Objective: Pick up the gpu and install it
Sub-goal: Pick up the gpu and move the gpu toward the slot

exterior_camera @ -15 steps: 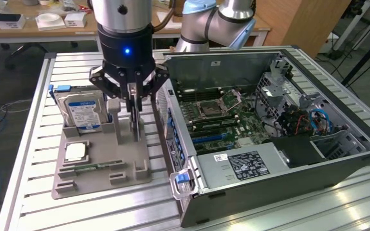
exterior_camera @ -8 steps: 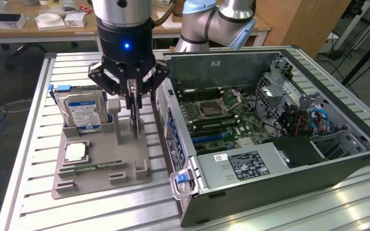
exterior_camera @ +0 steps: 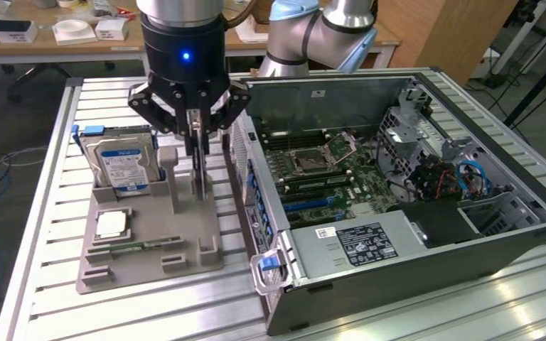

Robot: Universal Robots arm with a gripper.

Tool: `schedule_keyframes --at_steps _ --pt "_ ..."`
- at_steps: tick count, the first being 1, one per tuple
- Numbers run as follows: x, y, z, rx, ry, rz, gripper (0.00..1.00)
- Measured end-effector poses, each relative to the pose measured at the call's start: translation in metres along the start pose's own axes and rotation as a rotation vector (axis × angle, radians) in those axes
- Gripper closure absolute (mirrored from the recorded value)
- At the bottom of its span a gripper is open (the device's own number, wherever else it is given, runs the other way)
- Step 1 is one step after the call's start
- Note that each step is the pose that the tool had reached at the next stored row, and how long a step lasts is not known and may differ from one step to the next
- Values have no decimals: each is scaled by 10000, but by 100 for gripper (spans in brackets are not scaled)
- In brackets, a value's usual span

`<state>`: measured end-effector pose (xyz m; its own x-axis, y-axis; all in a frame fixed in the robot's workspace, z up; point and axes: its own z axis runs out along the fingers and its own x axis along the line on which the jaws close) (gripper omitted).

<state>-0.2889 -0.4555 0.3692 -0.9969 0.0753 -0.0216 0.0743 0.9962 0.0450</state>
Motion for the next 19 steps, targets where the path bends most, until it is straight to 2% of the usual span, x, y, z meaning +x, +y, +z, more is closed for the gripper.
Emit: schedule_keyframes --at_steps 19 --pt "-6 12 -274 -1 0 0 74"
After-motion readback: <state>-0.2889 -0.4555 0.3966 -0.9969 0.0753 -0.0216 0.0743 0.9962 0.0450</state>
